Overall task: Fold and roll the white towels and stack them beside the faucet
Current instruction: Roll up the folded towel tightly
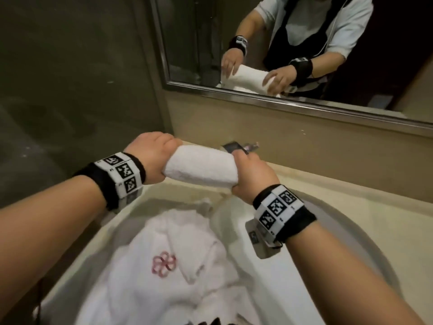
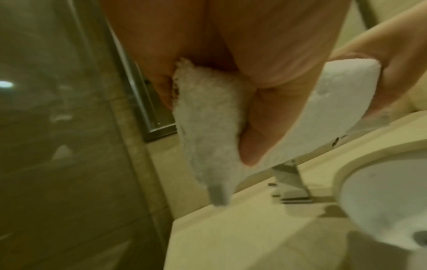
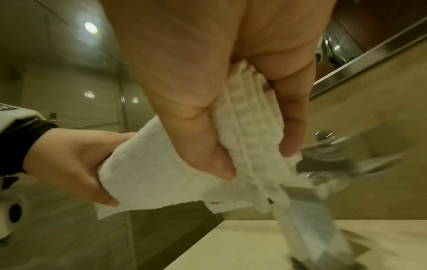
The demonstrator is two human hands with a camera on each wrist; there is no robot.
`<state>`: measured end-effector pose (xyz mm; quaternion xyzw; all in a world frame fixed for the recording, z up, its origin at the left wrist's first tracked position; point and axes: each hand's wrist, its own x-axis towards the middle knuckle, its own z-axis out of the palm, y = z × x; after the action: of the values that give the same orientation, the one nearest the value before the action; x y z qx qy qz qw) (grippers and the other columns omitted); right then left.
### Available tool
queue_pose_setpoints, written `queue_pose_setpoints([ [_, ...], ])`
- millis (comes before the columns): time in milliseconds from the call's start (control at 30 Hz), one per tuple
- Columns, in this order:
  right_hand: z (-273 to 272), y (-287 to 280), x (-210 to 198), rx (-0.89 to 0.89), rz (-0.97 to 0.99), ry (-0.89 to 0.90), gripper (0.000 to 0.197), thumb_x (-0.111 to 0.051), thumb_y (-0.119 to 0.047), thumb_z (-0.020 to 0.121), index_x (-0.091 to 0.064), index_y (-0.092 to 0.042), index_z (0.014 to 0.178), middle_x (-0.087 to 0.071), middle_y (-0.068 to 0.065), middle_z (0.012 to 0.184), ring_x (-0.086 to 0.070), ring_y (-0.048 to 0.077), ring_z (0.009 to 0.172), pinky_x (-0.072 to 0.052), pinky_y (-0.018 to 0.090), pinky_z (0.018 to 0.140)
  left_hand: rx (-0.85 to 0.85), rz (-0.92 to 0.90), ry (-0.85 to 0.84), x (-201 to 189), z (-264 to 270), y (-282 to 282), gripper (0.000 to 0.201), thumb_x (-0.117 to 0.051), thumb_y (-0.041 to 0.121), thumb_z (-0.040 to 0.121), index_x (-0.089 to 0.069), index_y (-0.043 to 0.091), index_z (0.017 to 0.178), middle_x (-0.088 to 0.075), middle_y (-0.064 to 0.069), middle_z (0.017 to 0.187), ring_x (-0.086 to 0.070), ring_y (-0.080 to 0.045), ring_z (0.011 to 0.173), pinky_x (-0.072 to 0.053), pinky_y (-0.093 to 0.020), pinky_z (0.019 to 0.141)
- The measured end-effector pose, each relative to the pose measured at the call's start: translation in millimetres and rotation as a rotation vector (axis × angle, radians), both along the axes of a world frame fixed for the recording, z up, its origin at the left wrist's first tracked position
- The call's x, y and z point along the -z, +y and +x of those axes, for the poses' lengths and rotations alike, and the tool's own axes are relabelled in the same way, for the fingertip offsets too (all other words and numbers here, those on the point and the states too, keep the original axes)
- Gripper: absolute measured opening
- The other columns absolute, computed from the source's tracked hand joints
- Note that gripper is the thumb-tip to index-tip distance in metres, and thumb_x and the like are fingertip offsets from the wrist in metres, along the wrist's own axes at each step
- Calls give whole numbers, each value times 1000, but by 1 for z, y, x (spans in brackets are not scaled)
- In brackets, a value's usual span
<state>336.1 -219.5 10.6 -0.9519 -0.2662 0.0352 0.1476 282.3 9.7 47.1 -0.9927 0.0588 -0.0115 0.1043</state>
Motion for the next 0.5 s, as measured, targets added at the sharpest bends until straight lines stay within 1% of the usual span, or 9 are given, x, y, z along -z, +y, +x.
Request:
queue_pose_setpoints([
  [67, 15, 47, 5, 16, -28, 45, 51, -61, -15, 71, -34, -18, 115, -48, 15, 111, -55, 35, 95, -44, 35, 71, -41, -11, 6, 11, 19, 40, 58, -63, 26, 64, -49, 20, 119, -58, -3, 111, -54, -26, 105, -41, -33, 91],
  [100, 22, 66, 8, 31, -44, 59, 50, -61, -15, 72, -33, -18, 114, -48, 14, 109, -55, 35, 94, -44, 36, 70, -60, -19, 10, 17, 29, 55, 54, -63, 25, 64, -50, 21, 117, -58, -2, 111, -54, -26, 105, -40, -34, 92],
  [167, 36, 95, 15, 75, -69, 67, 48, -62, -13, 71, -33, -18, 109, -46, 10, 97, -55, 34, 90, -41, 34, 64, -78, -27, 3, 28, 51, 81, 46, -63, 25, 66, -50, 23, 110, -59, 0, 108, -55, -24, 104, -38, -35, 97],
  [233, 54, 119, 22, 125, -99, 91, 46, -63, -11, 71, -34, -18, 107, -41, 6, 89, -55, 32, 88, -39, 33, 64, -86, -41, 12, 41, 75, 102, 40, -62, 24, 67, -50, 24, 105, -60, 1, 104, -56, -22, 101, -34, -36, 103],
  [267, 63, 127, 25, 142, -109, 112, 46, -63, -10, 72, -35, -18, 108, -41, 6, 90, -55, 32, 89, -41, 33, 65, -92, -62, 16, 47, 86, 107, 37, -60, 23, 69, -50, 23, 105, -60, 1, 102, -56, -21, 101, -32, -37, 105],
  [333, 82, 140, 35, 172, -107, 145, 45, -60, -8, 76, -36, -17, 114, -47, 10, 100, -54, 33, 94, -43, 36, 72, -98, -97, 9, 63, 108, 115, 32, -57, 22, 75, -51, 21, 107, -60, -1, 105, -55, -22, 102, -29, -36, 107],
  [367, 92, 147, 41, 195, -100, 150, 45, -58, -8, 78, -36, -17, 117, -49, 12, 106, -54, 34, 96, -43, 36, 74, -101, -96, 9, 72, 121, 118, 35, -57, 21, 76, -50, 20, 110, -58, -2, 108, -53, -22, 105, -28, -35, 108],
  [400, 98, 151, 46, 216, -97, 147, 46, -56, -7, 79, -36, -17, 119, -49, 13, 109, -53, 34, 97, -43, 37, 75, -105, -84, 11, 80, 131, 119, 41, -58, 18, 76, -47, 19, 116, -56, -3, 114, -50, -23, 109, -26, -35, 109],
  [500, 115, 165, 62, 271, -103, 162, 51, -54, -4, 79, -33, -17, 123, -45, 12, 112, -50, 34, 100, -43, 36, 77, -130, -34, 48, 99, 156, 125, 65, -60, 11, 71, -34, 13, 131, -44, -7, 129, -39, -27, 121, -16, -35, 114],
])
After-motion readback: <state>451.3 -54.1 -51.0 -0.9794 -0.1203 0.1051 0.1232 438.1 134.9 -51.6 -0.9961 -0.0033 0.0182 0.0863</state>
